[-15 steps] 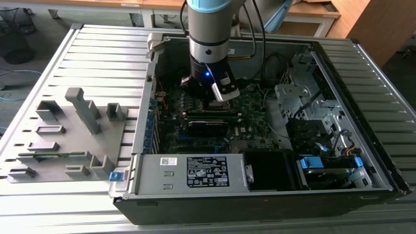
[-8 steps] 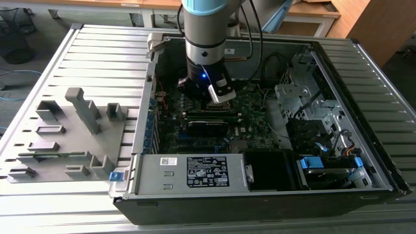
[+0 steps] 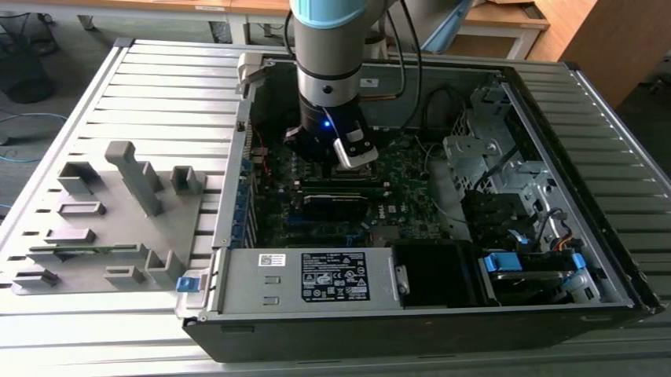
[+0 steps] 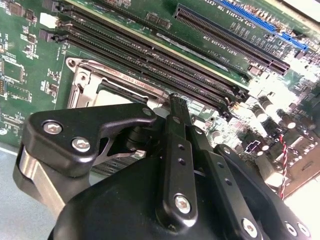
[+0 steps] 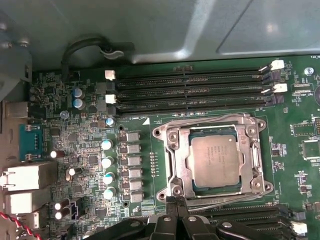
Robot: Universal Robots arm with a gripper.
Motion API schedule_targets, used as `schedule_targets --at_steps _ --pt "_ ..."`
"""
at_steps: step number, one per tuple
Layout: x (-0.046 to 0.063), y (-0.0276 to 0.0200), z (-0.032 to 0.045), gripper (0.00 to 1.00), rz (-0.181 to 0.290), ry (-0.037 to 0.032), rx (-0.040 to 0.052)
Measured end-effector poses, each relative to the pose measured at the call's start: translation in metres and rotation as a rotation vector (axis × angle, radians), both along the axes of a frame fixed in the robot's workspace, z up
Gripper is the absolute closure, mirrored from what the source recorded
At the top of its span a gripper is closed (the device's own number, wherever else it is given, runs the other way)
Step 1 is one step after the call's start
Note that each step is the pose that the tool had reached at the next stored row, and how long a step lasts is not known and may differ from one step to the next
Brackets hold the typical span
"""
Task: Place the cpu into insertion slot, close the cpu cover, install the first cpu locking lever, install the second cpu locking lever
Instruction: 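Install the second cpu locking lever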
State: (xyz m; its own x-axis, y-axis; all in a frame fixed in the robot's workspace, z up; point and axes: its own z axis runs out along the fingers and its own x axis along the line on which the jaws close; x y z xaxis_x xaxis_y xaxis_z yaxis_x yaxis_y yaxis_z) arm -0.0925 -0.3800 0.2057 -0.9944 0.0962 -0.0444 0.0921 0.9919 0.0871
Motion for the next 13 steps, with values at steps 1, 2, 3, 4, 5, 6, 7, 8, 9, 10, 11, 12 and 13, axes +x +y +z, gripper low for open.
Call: schedule_targets --at_steps 1,2,3,4,5,6,7,8,9,10,11,12,13 --pt "-0.0002 0.0 -0.0001 0.89 0.0 0.0001 0.0034" --pt "-0.0003 0.0 -0.0002 0.89 0.0 0.0003 0.008" --pt "-0.0003 0.0 -0.0003 0.89 0.0 0.0004 0.012" --pt "-0.0004 0.0 -0.0004 0.89 0.0 0.0003 0.0146" --pt "-0.0004 0.0 -0.0005 0.89 0.0 0.0003 0.0163" --pt "-0.0004 -0.0001 -0.0008 0.89 0.0 0.0002 0.0173" --pt "-0.0005 -0.0002 -0.0011 0.89 0.0 0.0001 0.018" --pt "-0.0005 -0.0004 -0.0014 0.89 0.0 0.0002 0.0186" --pt "-0.0005 -0.0006 -0.0018 0.89 0.0 0.0003 0.0192" --pt "-0.0005 -0.0007 -0.0021 0.89 0.0 0.0002 0.02" --pt "-0.0006 -0.0009 -0.0024 0.89 0.0 0.0003 0.0207" --pt "-0.0007 -0.001 -0.0027 0.89 0.0 0.0003 0.0214" --pt "-0.0008 -0.0012 -0.0029 0.89 0.0 0.0002 0.0219"
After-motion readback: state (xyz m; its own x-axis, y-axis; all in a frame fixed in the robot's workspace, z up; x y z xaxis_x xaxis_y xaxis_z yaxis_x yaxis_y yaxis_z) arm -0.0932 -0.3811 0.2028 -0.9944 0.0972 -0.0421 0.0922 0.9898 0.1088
